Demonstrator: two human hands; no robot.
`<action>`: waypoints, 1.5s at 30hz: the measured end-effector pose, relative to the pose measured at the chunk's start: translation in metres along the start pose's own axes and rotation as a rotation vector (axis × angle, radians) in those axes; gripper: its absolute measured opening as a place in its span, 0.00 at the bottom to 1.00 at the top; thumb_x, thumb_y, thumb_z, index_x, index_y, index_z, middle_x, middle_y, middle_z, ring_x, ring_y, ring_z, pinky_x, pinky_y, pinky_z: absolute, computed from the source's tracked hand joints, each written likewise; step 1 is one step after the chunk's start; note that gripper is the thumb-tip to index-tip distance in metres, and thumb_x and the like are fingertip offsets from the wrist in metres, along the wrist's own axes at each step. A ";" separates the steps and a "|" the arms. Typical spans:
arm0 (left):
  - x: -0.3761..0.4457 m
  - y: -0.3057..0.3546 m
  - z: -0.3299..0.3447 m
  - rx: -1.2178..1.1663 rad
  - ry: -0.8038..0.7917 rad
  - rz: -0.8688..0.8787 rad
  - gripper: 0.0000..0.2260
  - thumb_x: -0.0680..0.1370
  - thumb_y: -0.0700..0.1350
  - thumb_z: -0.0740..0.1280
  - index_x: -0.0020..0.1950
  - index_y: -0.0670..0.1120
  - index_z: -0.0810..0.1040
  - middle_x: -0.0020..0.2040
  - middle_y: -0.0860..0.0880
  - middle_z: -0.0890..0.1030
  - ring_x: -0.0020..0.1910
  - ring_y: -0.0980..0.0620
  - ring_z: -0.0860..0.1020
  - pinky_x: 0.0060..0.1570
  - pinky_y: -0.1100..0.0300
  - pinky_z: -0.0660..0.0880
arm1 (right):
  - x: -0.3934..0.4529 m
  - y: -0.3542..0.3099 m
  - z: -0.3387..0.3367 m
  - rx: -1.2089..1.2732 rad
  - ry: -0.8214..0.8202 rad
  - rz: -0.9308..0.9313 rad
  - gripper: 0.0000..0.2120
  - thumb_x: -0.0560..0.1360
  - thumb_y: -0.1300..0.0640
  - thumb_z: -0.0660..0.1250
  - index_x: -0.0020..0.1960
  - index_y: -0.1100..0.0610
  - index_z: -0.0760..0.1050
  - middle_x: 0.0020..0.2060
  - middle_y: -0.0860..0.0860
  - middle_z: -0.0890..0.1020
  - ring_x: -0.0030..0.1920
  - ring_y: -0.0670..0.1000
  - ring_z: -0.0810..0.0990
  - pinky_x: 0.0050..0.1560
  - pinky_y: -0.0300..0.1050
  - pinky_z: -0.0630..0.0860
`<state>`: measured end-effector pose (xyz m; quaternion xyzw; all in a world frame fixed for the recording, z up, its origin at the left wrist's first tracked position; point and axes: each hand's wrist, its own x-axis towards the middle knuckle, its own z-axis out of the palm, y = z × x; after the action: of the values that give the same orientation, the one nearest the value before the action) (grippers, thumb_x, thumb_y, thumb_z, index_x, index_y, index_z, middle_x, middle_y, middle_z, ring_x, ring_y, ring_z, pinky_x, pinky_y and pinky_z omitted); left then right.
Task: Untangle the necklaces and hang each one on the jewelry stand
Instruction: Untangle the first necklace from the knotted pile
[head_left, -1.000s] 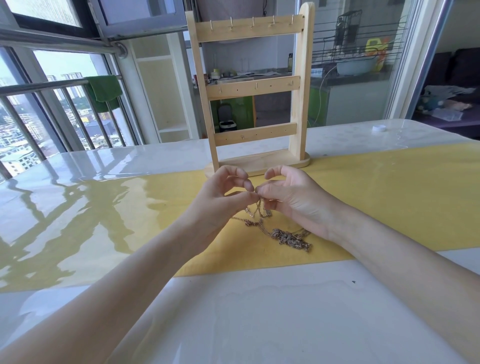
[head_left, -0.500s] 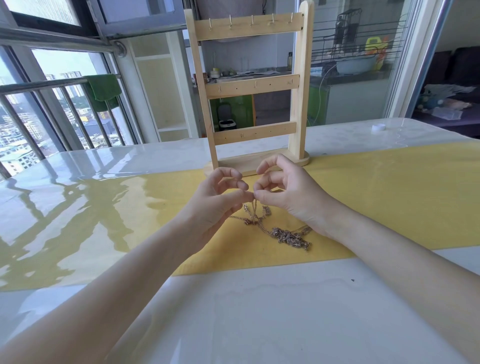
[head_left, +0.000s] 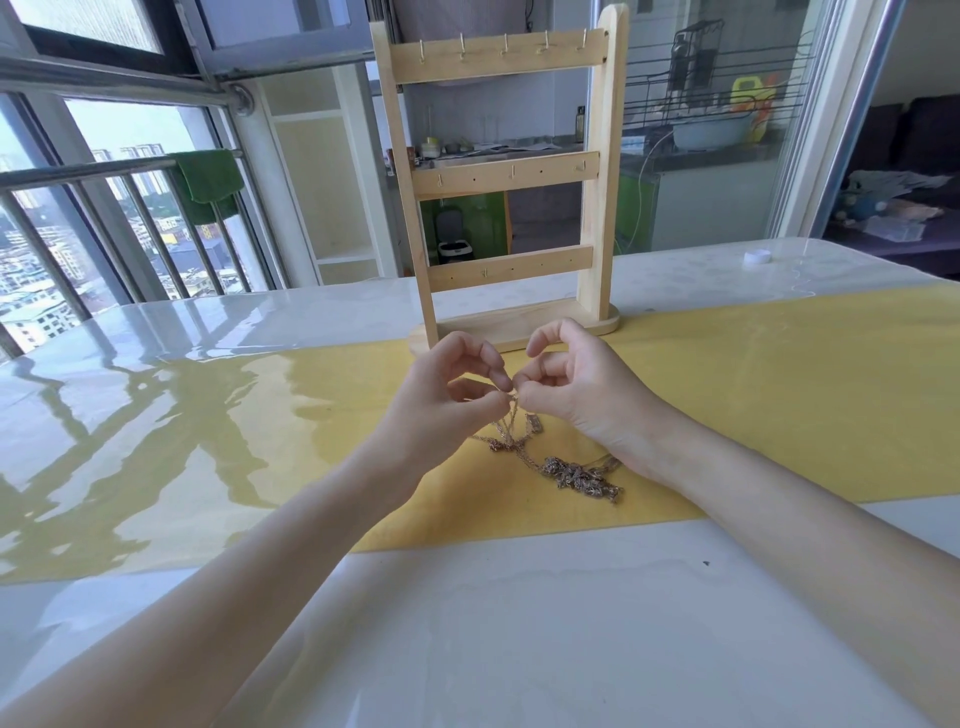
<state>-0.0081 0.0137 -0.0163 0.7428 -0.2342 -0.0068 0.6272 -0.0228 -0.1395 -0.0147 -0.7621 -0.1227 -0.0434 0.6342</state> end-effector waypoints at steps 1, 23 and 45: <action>0.000 0.000 0.001 0.020 0.008 0.009 0.11 0.73 0.28 0.65 0.44 0.45 0.73 0.37 0.51 0.78 0.35 0.54 0.75 0.36 0.66 0.71 | 0.000 0.000 -0.001 0.010 0.019 0.003 0.14 0.72 0.67 0.67 0.48 0.52 0.66 0.35 0.48 0.79 0.36 0.45 0.73 0.42 0.40 0.69; 0.004 0.001 -0.006 -0.364 0.012 -0.231 0.07 0.76 0.35 0.66 0.47 0.47 0.73 0.33 0.53 0.75 0.32 0.56 0.71 0.35 0.65 0.72 | 0.004 0.003 -0.006 0.196 -0.065 0.027 0.06 0.75 0.68 0.66 0.47 0.58 0.75 0.34 0.49 0.78 0.35 0.46 0.74 0.41 0.41 0.72; 0.002 0.000 -0.001 -0.416 0.080 -0.305 0.09 0.75 0.33 0.64 0.47 0.47 0.71 0.36 0.50 0.74 0.29 0.56 0.69 0.30 0.66 0.72 | -0.002 -0.001 0.000 -0.149 -0.028 -0.084 0.07 0.73 0.63 0.70 0.37 0.55 0.77 0.34 0.48 0.77 0.34 0.40 0.73 0.40 0.32 0.71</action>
<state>-0.0061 0.0139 -0.0151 0.6243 -0.0878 -0.1198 0.7669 -0.0251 -0.1394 -0.0147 -0.8019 -0.1599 -0.0683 0.5716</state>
